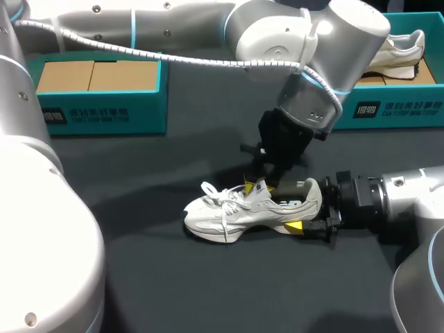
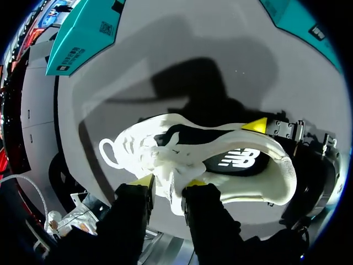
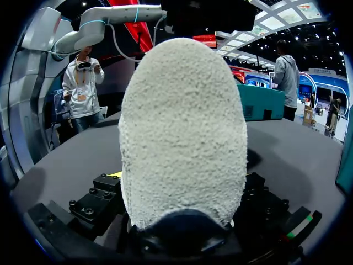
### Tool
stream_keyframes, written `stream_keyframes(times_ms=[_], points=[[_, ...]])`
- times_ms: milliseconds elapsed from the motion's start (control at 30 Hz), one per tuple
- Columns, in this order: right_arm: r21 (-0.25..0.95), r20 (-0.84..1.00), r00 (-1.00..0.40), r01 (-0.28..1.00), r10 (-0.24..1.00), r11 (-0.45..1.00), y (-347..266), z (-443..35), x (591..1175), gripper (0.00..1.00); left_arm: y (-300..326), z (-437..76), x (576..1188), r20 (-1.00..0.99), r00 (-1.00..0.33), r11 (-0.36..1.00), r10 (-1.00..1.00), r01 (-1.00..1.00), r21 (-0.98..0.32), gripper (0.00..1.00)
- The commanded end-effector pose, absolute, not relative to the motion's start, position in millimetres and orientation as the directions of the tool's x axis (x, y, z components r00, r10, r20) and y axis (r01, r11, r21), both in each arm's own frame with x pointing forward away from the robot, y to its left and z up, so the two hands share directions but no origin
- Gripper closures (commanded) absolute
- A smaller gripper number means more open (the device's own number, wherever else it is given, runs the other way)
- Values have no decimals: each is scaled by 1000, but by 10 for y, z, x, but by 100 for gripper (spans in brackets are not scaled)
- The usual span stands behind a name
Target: Take the shoe out of the shoebox, open the shoe tongue, remove and reinsert the insole, then place the shoe into the shoebox
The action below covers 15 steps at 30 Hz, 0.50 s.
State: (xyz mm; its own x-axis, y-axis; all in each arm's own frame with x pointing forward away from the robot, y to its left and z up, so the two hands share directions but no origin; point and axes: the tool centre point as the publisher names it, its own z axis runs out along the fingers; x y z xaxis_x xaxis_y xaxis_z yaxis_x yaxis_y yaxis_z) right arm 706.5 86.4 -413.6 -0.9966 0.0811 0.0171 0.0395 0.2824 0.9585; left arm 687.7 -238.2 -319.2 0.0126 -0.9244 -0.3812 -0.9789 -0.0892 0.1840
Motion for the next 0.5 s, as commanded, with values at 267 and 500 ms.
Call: stream_keyframes(times_ms=[267, 500], points=[[958, 16, -996, 40, 84, 285, 873, -4156, 7044, 100, -2059, -3077, 6883, -227, 72, -110, -971, -981, 162, 100], [958, 16, -996, 40, 84, 285, 873, -4156, 7044, 100, -1846, -3027, 6893, -82, 119, -130, -990, -980, 153, 100]])
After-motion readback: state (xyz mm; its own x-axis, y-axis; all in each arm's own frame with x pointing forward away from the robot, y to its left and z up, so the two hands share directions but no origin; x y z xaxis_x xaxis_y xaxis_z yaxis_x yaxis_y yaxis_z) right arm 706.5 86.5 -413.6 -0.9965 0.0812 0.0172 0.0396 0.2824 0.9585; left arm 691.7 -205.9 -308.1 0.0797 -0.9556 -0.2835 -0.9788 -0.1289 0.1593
